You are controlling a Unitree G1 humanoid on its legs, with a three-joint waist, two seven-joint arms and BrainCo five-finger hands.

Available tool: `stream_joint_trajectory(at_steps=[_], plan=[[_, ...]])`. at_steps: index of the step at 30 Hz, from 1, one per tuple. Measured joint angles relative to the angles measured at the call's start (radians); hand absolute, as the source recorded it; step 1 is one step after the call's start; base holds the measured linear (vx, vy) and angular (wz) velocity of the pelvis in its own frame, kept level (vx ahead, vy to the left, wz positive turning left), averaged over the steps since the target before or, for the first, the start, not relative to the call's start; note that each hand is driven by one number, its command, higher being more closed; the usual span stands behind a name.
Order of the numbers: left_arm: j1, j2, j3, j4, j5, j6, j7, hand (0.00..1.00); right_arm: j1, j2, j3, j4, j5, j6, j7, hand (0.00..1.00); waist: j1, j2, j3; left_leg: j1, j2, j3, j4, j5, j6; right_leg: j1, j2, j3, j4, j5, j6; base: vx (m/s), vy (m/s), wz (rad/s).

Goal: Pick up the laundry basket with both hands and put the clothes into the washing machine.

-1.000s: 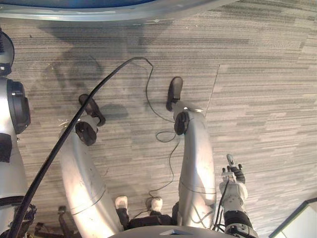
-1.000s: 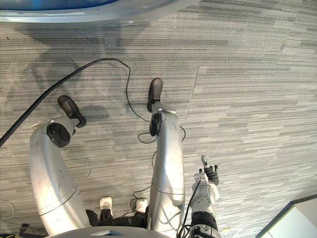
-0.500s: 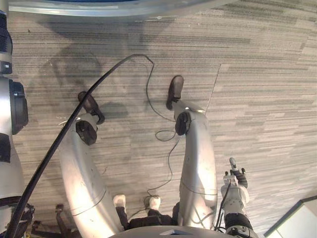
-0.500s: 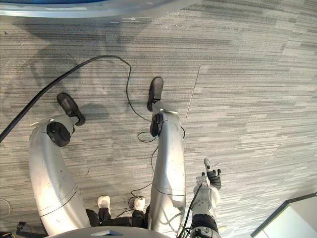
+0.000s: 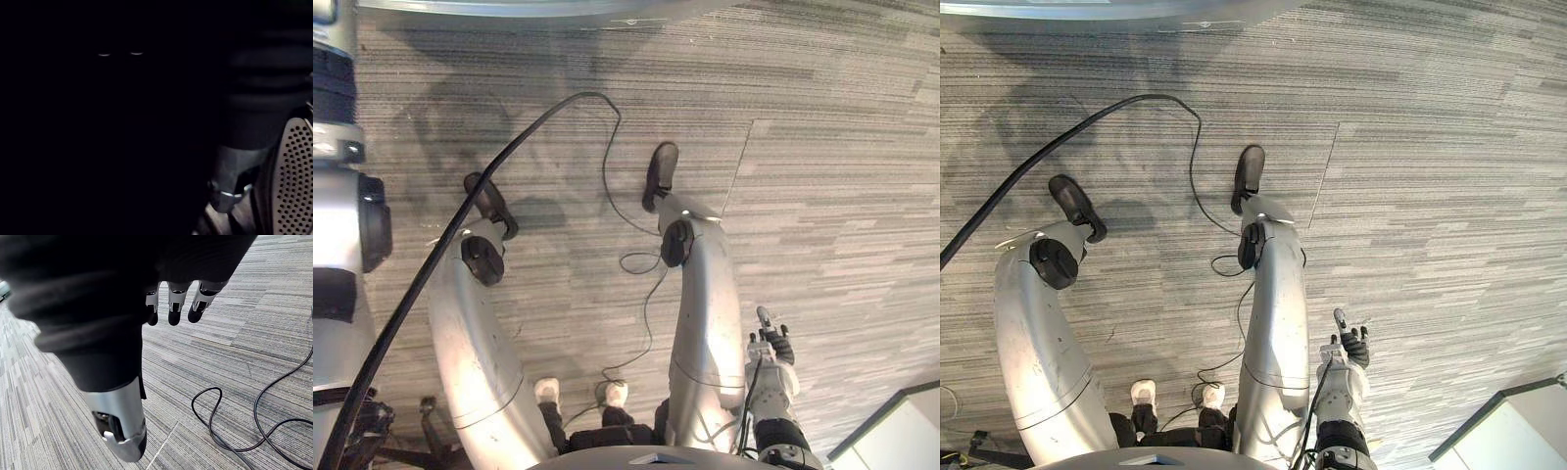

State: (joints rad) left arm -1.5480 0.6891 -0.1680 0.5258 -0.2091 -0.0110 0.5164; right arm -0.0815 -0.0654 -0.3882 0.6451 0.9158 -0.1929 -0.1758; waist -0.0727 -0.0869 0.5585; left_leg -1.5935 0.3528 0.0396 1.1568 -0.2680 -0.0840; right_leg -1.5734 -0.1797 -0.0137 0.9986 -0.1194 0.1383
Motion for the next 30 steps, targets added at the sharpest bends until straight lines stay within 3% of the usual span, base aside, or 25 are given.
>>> stream_joint_trajectory(at_steps=[6, 9, 16, 23, 30], plan=[[0.231, -0.130, 0.125, -0.277, -0.181, -0.056, 0.040, 0.00, 0.000, -0.001, 0.024, -0.010, 0.000, 0.001, -0.009, 0.00, -0.002, 0.000, 0.000, 0.000, -0.016, -0.016, -0.015, 0.018, -0.010, 0.002, -0.014, -0.015, 0.016, -0.013, -0.010, -0.04, 0.033, 0.12], [0.378, -0.233, 0.174, -0.437, -0.204, -0.110, 0.095, 0.00, 0.000, -0.002, 0.028, -0.046, -0.001, 0.001, -0.013, 0.00, 0.000, 0.000, 0.000, 0.002, -0.023, -0.027, -0.018, 0.022, -0.015, 0.006, -0.022, -0.025, 0.029, -0.022, -0.012, -0.03, 0.028, 0.11], [0.630, -0.465, 0.162, -0.682, -0.180, -0.121, 0.130, 0.00, 0.000, -0.005, 0.032, -0.092, -0.011, 0.000, -0.029, 0.00, 0.014, 0.000, 0.000, 0.025, -0.041, -0.055, -0.040, 0.027, -0.025, 0.044, -0.035, -0.052, 0.032, -0.045, -0.014, -0.04, 0.035, 0.11], [0.870, -0.581, 0.142, -0.785, -0.132, -0.153, 0.112, 0.00, 0.000, 0.000, 0.032, -0.125, -0.020, -0.010, -0.052, 0.00, 0.032, 0.000, -0.001, 0.083, -0.053, -0.070, -0.065, 0.038, -0.030, 0.095, -0.043, -0.066, 0.054, -0.078, -0.023, 0.01, 0.017, 0.13], [1.146, -0.631, 0.206, -0.813, -0.195, -0.191, 0.066, 0.00, 0.000, 0.000, 0.025, -0.136, -0.021, -0.010, -0.055, 0.00, 0.065, 0.001, -0.001, 0.163, -0.064, -0.093, -0.064, 0.030, -0.058, 0.166, -0.059, -0.081, 0.114, -0.137, -0.040, 0.03, 0.000, 0.17]])
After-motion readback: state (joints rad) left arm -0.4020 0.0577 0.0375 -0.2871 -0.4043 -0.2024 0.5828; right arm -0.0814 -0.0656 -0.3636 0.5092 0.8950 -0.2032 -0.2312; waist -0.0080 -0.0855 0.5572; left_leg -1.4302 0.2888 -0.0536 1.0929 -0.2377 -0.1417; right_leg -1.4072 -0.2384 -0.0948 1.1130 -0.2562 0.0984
